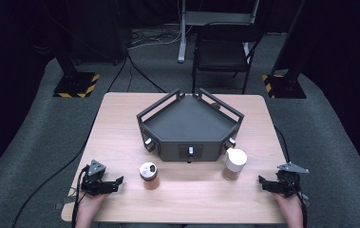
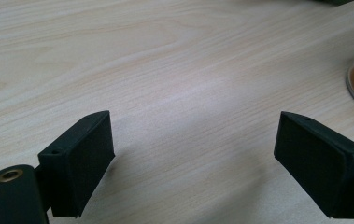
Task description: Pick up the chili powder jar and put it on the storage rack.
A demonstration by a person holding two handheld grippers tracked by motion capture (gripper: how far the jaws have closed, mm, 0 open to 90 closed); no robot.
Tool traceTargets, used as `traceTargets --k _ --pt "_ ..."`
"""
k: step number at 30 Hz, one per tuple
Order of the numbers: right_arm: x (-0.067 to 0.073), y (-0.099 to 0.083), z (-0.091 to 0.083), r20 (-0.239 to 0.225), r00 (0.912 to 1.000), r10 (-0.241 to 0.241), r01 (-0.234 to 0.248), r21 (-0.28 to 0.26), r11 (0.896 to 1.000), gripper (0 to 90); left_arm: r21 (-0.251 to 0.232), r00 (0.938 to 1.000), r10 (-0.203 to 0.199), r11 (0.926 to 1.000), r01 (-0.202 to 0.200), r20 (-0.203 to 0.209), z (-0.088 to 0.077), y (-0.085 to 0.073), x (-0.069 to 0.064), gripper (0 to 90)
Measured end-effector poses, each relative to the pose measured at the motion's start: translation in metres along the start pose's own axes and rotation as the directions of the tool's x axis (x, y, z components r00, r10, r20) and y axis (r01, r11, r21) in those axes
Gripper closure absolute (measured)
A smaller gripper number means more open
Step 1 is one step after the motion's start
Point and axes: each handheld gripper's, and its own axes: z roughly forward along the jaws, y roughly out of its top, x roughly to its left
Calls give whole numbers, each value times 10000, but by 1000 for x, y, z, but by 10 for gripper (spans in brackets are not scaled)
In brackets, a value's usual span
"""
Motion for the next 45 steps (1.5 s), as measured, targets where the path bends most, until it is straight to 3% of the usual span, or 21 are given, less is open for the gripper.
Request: traceTargets --k 26,45 --pt "0 0 0 -4 10000 -1 1 3 10000 39 -506 9974 516 9975 -491 498 -3 2 -7 92" --pt "0 0 0 -4 10000 -2 2 4 10000 39 -527 9891 1067 9934 -1018 1010 -2 8 -10 92"
